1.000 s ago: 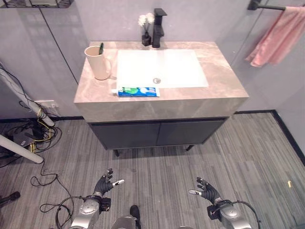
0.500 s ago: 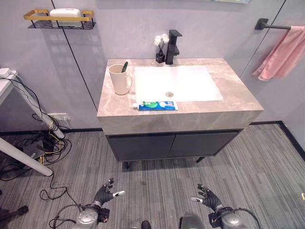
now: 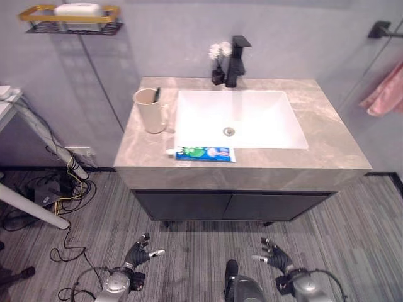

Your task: Put brush and paste in cup on sink, flatten towel.

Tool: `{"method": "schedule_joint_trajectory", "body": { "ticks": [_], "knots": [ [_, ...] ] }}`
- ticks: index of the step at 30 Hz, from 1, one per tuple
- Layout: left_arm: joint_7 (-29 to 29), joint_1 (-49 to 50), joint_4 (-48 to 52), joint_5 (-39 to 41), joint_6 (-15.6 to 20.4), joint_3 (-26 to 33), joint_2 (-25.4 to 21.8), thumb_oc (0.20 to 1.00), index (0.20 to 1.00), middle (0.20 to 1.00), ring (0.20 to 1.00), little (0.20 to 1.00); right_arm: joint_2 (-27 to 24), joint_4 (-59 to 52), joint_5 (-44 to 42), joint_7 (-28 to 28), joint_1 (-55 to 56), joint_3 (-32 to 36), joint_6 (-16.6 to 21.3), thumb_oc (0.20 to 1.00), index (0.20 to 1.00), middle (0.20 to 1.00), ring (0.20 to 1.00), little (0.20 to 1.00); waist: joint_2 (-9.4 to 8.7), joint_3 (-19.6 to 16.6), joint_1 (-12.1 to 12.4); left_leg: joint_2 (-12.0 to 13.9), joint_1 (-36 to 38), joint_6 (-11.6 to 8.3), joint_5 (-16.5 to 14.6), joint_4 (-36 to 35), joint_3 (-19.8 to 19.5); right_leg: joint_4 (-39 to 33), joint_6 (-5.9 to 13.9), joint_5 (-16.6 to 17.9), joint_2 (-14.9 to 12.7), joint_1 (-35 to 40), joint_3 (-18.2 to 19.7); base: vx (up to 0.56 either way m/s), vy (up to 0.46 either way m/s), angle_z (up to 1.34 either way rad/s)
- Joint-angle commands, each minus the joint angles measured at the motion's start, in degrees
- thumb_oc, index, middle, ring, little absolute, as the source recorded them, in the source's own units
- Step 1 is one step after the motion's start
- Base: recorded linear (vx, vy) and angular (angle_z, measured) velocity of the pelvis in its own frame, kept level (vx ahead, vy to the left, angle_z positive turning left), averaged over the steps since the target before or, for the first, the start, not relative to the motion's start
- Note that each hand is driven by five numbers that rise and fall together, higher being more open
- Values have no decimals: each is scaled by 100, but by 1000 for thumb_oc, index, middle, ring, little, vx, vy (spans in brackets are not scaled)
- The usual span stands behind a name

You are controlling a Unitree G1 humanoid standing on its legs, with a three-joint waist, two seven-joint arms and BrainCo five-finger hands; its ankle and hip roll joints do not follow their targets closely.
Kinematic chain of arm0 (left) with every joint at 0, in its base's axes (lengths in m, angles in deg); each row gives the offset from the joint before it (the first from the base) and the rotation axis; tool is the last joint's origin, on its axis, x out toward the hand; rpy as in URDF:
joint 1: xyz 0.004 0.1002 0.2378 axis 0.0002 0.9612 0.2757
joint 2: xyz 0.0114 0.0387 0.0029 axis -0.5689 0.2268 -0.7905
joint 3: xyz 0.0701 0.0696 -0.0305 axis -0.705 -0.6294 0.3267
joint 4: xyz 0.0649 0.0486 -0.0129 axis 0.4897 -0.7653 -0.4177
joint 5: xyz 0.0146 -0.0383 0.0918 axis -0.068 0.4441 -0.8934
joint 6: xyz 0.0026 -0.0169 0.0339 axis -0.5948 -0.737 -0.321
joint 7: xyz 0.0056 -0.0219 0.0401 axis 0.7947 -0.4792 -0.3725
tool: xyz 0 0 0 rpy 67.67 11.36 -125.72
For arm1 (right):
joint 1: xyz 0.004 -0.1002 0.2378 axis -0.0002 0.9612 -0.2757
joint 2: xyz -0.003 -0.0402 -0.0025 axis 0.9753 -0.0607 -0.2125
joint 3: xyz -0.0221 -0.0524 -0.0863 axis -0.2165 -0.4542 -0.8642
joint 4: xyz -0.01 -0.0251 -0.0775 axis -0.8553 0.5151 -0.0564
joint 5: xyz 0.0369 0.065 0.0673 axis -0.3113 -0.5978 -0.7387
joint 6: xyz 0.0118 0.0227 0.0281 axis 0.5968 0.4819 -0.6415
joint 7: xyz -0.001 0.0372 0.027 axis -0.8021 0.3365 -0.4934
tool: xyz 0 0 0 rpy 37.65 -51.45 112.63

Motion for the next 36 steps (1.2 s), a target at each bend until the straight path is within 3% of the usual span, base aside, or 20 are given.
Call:
{"method": "schedule_joint_trajectory", "body": {
  "ticks": [1, 15, 20, 29, 30, 33, 34, 35, 36],
  "knots": [
    [-22, -104, 142, -85, 199, 77, -84, 1000, 1000, 1000, 1000, 1000, -210, -251, -68, -8, 25, 53, 150, 1000, 1000, 1000, 1000, 1000, -200, -97, -95, 318, -205, -207, 472, 333, 57, -225, 619, 693, -229, 297, 48, 132, -108, -3],
    [-37, -167, 123, -167, 212, -36, -123, 1000, 1000, 1000, 1000, 1000, -220, -146, 22, -65, 183, 33, 159, 1000, 1000, 1000, 1000, 1000, -84, -171, -209, 527, 108, -347, 578, 41, 78, 246, 562, 406, -68, 176, 35, 61, -33, 1],
    [-72, -176, 85, -154, 206, -11, -127, 1000, 1000, 1000, 1000, 1000, -236, -135, -4, -58, 241, 62, 156, 1000, 1000, 1000, 1000, 1000, -25, -194, -266, 643, 106, -449, 751, 79, 58, 287, 480, 257, 27, 154, 25, 73, -57, 4],
    [-114, -297, 114, -120, 210, 46, -182, 1000, 1000, 1000, 1000, 1000, -281, 427, 232, 42, 229, 49, 84, 1000, 1000, 1000, 1000, 1000, 112, -260, -282, 886, -96, -798, 1744, 217, -125, -286, 224, 195, 292, 452, -76, 91, -105, 8],
    [-86, -332, -16, 213, 188, 123, -102, 1000, 1000, 1000, 1000, 1000, -318, 426, 257, 53, 253, 57, 78, 1000, 1000, 1000, 1000, 1000, 85, -245, -281, 867, -231, -847, 1964, 340, -282, -530, 199, 272, 296, 576, -106, 87, -83, 16],
    [-87, -320, 48, 327, 184, 136, -45, 1000, 1000, 1000, 1000, 1000, -337, 481, 274, 68, 271, 77, 41, 1000, 1000, 1000, 1000, 1000, 93, -303, -295, 859, -226, -899, 2045, 243, -412, -779, 212, 321, 323, 661, -89, 75, -14, 27],
    [-87, -320, 48, 327, 184, 136, -45, 1000, 1000, 1000, 1000, 1000, -337, 481, 274, 68, 271, 77, 41, 1000, 1000, 1000, 1000, 1000, 93, -303, -295, 859, -225, -899, 2045, 242, -412, -780, 212, 321, 323, 662, -90, 79, 84, 8],
    [-79, -367, 63, 352, 190, 73, 9, 1000, 1000, 1000, 1000, 1000, -313, 607, 261, 130, 294, 137, 38, 1000, 1000, 1000, 1000, 1000, 106, -341, -375, 1123, -400, -944, 2169, -110, -47, -906, 288, 328, 214, 713, -146, 105, 150, 55],
    [-91, -455, 6, 312, 222, -29, 31, 1000, 1000, 1000, 1000, 1000, -342, 721, 322, 215, 240, 137, 50, 1000, 1000, 1000, 1000, 1000, 71, -328, -332, 1233, -721, -940, 2139, -348, 43, -966, 360, 311, 95, 765, -87, 132, 195, 84]
  ]
}}
